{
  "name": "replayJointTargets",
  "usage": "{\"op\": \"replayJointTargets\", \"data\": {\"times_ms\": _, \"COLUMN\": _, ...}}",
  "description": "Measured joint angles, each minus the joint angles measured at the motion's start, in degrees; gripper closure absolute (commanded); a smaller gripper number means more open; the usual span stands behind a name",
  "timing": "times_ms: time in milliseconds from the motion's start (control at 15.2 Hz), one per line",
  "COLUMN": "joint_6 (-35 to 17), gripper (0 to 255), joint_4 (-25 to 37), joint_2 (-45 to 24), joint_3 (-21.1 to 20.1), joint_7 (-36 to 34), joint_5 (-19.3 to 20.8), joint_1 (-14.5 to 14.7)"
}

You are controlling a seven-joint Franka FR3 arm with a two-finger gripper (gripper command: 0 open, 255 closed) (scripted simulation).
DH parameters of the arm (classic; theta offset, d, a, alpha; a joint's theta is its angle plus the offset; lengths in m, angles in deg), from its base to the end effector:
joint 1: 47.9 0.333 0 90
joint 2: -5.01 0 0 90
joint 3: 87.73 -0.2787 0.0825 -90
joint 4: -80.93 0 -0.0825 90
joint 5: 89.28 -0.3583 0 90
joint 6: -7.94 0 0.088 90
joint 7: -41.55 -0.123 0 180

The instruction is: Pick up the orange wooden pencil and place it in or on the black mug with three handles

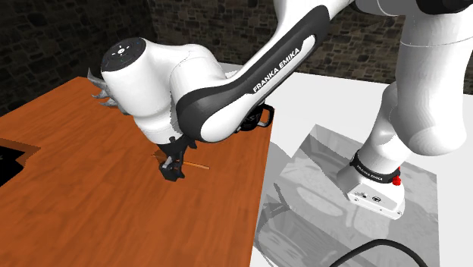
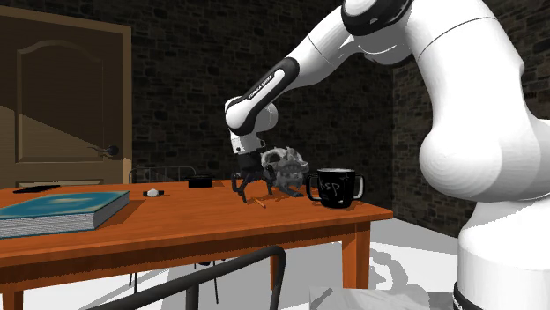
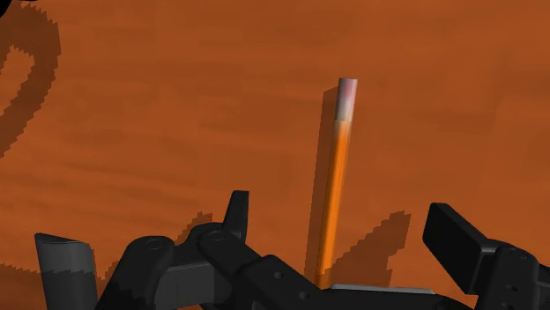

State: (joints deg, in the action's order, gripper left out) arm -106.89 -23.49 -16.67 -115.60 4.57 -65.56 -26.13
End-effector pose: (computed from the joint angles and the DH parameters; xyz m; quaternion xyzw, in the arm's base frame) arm 0.4108 0.4176 0.3032 0.9728 0.2007 0.0137 0.1148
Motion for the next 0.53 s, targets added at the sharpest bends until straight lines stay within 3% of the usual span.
{"op": "replayJointTargets", "data": {"times_ms": 198, "joint_6": 0.0, "gripper": 0, "joint_4": 0.0, "joint_2": 0.0, "joint_3": 0.0, "joint_7": 0.0, "joint_5": 0.0, "joint_1": 0.0}}
{"op": "replayJointTargets", "data": {"times_ms": 264, "joint_6": 0.0, "gripper": 255, "joint_4": 0.0, "joint_2": 0.0, "joint_3": 0.0, "joint_7": 0.0, "joint_5": 0.0, "joint_1": 0.0}}
{"op": "replayJointTargets", "data": {"times_ms": 528, "joint_6": 0.0, "gripper": 255, "joint_4": 0.0, "joint_2": 0.0, "joint_3": 0.0, "joint_7": 0.0, "joint_5": 0.0, "joint_1": 0.0}}
